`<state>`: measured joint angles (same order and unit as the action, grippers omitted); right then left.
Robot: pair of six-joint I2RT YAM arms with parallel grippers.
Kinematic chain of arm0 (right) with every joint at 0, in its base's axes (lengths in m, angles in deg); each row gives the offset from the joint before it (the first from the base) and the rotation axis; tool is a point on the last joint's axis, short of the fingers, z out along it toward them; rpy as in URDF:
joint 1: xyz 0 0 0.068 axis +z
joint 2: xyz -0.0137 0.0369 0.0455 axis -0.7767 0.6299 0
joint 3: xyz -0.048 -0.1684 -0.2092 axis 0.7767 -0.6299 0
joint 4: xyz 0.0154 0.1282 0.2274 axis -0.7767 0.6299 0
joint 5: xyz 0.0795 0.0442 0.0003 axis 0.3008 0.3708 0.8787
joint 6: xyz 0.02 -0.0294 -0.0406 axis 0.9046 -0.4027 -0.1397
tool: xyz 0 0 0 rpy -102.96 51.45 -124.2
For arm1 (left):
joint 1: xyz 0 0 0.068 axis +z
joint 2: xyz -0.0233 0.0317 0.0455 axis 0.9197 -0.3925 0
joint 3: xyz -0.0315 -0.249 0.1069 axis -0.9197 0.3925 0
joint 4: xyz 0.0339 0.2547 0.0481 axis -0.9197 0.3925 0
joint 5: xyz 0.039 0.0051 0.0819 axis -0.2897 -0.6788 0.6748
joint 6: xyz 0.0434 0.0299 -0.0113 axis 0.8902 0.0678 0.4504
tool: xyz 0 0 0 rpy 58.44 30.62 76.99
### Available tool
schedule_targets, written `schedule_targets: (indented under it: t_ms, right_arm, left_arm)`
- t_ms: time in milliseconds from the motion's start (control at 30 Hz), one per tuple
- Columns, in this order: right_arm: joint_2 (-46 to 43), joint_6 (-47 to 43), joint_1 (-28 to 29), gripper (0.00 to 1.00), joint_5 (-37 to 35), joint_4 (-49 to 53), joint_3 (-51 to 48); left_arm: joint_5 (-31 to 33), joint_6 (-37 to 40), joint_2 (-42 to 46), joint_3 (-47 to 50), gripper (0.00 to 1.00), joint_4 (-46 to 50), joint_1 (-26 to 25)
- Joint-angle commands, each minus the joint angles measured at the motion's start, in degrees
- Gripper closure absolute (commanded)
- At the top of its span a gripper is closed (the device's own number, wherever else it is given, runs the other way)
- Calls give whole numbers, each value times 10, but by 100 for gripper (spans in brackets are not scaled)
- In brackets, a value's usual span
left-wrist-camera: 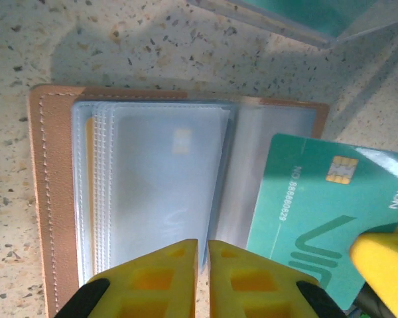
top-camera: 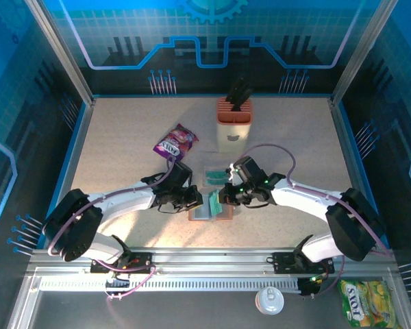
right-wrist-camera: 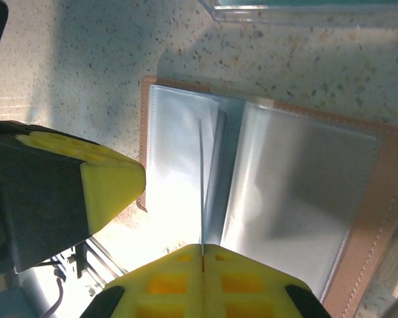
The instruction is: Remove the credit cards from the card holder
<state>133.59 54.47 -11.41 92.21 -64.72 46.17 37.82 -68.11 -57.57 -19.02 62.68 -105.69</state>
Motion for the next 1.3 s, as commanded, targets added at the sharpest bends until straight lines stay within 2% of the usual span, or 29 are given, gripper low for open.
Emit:
schedule_targets:
  t_ms: [0, 200, 567, 733, 933, 1267]
  right_arm:
    - [-2, -87, -8, 97, -26, 92, 50]
    - [24, -257, -7, 99, -89, 191, 127]
    - [118, -611, -9, 100, -160, 338, 260]
    - [156, -730, -11, 100, -188, 387, 319]
    - [211, -803, -19, 100, -218, 431, 403]
    - [301, -848, -35, 100, -195, 491, 541]
  left_arm:
    - [14, 13, 20, -10, 86, 27, 1]
    - [24, 18, 47, 7, 85, 40, 11]
    - [29, 17, 107, 39, 80, 59, 30]
    - [30, 14, 125, 52, 79, 64, 36]
    - [29, 15, 133, 59, 78, 68, 45]
    - [22, 25, 131, 60, 78, 68, 66]
